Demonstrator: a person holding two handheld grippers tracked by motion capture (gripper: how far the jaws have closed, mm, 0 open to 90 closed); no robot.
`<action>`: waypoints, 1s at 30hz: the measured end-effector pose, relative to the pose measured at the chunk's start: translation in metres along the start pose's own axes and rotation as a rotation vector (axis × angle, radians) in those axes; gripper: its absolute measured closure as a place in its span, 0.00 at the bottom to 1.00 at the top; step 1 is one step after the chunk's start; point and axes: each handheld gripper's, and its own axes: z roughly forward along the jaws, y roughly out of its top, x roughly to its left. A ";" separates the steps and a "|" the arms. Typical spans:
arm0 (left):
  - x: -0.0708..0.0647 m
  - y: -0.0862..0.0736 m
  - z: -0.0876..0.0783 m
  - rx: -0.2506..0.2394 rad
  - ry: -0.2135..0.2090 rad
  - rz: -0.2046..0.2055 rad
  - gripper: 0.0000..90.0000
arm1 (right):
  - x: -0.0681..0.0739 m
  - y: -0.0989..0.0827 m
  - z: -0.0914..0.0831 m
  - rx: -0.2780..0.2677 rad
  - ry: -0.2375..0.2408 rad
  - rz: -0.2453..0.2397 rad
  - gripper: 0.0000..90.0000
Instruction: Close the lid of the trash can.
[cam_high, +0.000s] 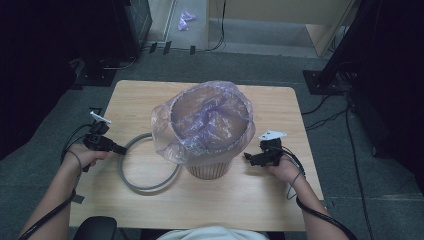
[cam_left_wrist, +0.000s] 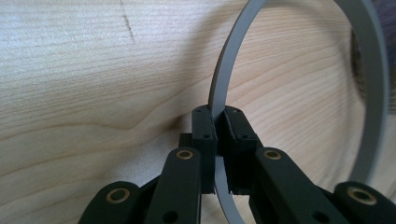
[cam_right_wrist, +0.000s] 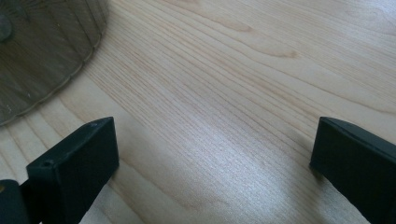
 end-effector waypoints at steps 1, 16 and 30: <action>-0.001 0.001 -0.002 -0.002 -0.006 0.001 0.94 | 0.000 0.000 0.000 0.000 0.000 0.000 0.01; -0.014 0.013 -0.035 0.005 -0.021 0.001 0.94 | 0.000 0.000 0.000 0.000 0.000 -0.001 0.01; -0.024 0.018 -0.063 0.006 0.000 0.010 0.94 | 0.000 -0.001 -0.001 0.000 0.003 -0.004 0.01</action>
